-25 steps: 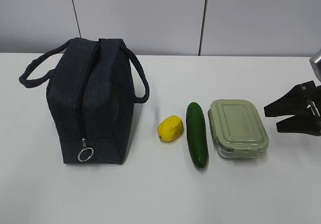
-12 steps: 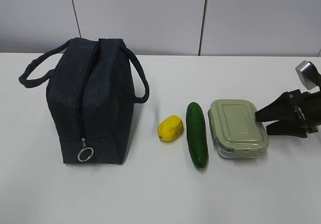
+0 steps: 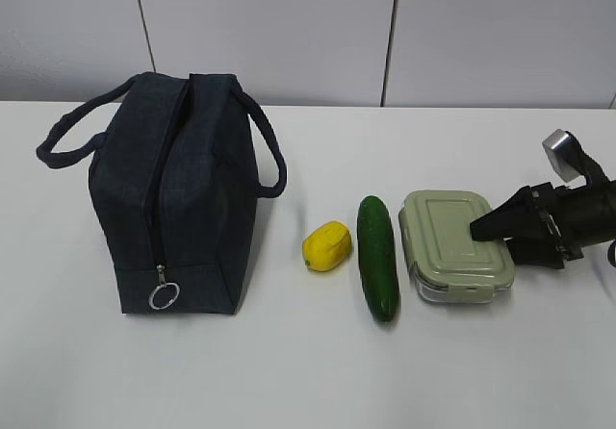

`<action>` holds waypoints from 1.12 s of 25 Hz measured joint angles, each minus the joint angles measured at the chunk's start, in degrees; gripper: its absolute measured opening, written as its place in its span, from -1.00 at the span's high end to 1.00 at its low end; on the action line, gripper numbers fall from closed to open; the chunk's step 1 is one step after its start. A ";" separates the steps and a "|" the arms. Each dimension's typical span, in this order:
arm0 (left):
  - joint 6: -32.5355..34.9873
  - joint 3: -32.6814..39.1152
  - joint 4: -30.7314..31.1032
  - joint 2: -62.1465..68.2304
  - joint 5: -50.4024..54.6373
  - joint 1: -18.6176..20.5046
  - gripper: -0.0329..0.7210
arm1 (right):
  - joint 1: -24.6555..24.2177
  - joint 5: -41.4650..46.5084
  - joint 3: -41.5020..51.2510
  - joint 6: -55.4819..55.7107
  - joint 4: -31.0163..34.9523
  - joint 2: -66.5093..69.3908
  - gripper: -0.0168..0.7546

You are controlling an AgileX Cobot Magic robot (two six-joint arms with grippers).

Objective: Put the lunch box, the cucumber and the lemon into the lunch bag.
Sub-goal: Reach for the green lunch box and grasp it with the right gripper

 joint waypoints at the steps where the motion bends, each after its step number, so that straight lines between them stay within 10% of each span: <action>1: 0.00 0.00 0.00 0.00 0.00 0.00 0.28 | 0.00 0.00 -0.49 0.00 0.15 0.27 -0.57; 15: 0.00 0.00 0.00 0.00 0.00 0.00 0.28 | 4.04 1.51 -1.07 -0.40 0.72 1.98 -0.56; 28: 0.00 0.00 0.00 0.00 -1.60 0.00 0.28 | 4.08 3.45 -1.29 -0.21 1.14 1.98 0.02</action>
